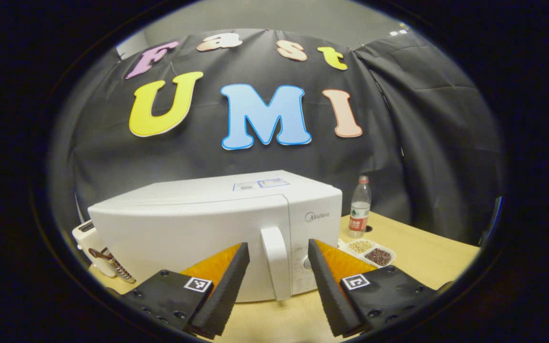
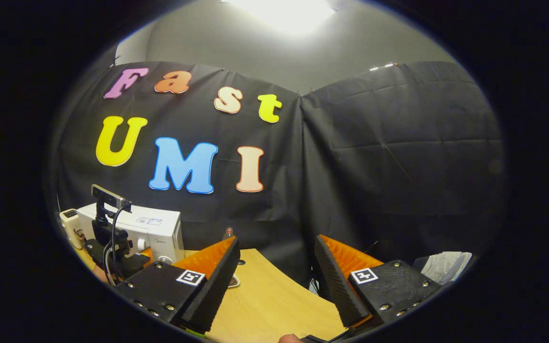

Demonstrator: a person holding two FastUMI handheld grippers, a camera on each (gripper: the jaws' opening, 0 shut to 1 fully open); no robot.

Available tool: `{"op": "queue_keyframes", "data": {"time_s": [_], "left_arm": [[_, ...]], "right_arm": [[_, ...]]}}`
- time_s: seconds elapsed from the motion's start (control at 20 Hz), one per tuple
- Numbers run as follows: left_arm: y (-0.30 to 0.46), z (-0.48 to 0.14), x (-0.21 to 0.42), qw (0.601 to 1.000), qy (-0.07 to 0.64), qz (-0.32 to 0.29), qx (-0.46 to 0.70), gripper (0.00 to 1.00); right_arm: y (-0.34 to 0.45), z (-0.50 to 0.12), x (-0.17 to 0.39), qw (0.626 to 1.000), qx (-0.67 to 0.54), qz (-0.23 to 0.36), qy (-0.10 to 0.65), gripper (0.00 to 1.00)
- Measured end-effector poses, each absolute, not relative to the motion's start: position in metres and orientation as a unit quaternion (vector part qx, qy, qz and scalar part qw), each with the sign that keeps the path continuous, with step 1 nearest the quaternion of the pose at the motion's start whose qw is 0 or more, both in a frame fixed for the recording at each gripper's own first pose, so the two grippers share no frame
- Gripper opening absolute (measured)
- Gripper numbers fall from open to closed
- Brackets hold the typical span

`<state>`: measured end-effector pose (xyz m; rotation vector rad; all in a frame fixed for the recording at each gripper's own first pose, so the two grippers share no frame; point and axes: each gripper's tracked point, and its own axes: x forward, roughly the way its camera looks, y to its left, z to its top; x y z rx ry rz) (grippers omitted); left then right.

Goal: Open the microwave oven with the left hand, put the food in, and close the microwave oven.

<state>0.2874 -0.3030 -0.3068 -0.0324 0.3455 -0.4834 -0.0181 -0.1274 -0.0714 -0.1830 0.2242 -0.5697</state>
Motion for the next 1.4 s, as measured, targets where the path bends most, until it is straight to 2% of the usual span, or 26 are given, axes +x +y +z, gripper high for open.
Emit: {"op": "queue_keyframes", "data": {"time_s": [0.05,0.1,0.2,0.25,0.3,0.4,0.55,0.65,0.8,0.85,0.9,0.95,1.0,1.15,1.2,1.25,1.4], "left_arm": [[-0.307,-0.315,0.288,0.955,0.178,-0.238,-0.012,0.81],[-0.311,-0.322,0.288,0.953,0.185,-0.238,-0.01,0.72],[-0.313,-0.331,0.29,0.953,0.194,-0.233,-0.007,0.72],[-0.312,-0.333,0.292,0.954,0.195,-0.229,-0.005,0.55],[-0.312,-0.335,0.292,0.954,0.196,-0.226,-0.006,0.49],[-0.307,-0.336,0.294,0.956,0.193,-0.219,-0.009,0.49],[-0.308,-0.334,0.294,0.956,0.196,-0.219,-0.01,0.31],[-0.307,-0.334,0.293,0.956,0.198,-0.218,-0.01,0.29],[-0.305,-0.332,0.292,0.955,0.205,-0.214,-0.011,0.17],[-0.304,-0.33,0.292,0.954,0.208,-0.213,-0.014,0.18],[-0.304,-0.332,0.29,0.953,0.216,-0.213,-0.013,0.12],[-0.302,-0.333,0.284,0.949,0.232,-0.211,-0.012,0.12],[-0.296,-0.337,0.27,0.946,0.25,-0.204,-0.023,0.12],[-0.277,-0.316,0.24,0.953,0.221,-0.209,-0.017,0.12],[-0.27,-0.317,0.23,0.952,0.223,-0.208,-0.019,0.16],[-0.263,-0.316,0.222,0.952,0.227,-0.206,-0.022,0.12],[-0.243,-0.313,0.195,0.953,0.233,-0.192,-0.025,0.12]], "right_arm": [[-0.131,-0.072,-0.021,0.947,-0.09,-0.286,0.113,0.95],[-0.134,-0.072,-0.023,0.946,-0.09,-0.29,0.114,0.96],[-0.138,-0.072,-0.027,0.943,-0.093,-0.297,0.117,0.95],[-0.139,-0.072,-0.028,0.942,-0.094,-0.3,0.118,0.95],[-0.14,-0.072,-0.029,0.941,-0.094,-0.302,0.119,0.95],[-0.142,-0.071,-0.032,0.94,-0.097,-0.305,0.118,0.95],[-0.142,-0.071,-0.034,0.939,-0.099,-0.308,0.119,0.95],[-0.14,-0.073,-0.033,0.94,-0.097,-0.303,0.121,0.95],[-0.133,-0.075,-0.032,0.946,-0.09,-0.287,0.122,0.95],[-0.132,-0.074,-0.032,0.949,-0.089,-0.28,0.118,0.96],[-0.131,-0.072,-0.032,0.951,-0.091,-0.274,0.114,0.95],[-0.132,-0.072,-0.031,0.953,-0.091,-0.268,0.111,0.92],[-0.132,-0.073,-0.03,0.955,-0.09,-0.26,0.112,0.95],[-0.132,-0.072,-0.026,0.964,-0.071,-0.235,0.105,0.96],[-0.129,-0.074,-0.024,0.967,-0.066,-0.224,0.106,0.95],[-0.13,-0.075,-0.023,0.969,-0.063,-0.214,0.105,0.96],[-0.121,-0.071,-0.023,0.979,-0.051,-0.176,0.095,0.95]]}}
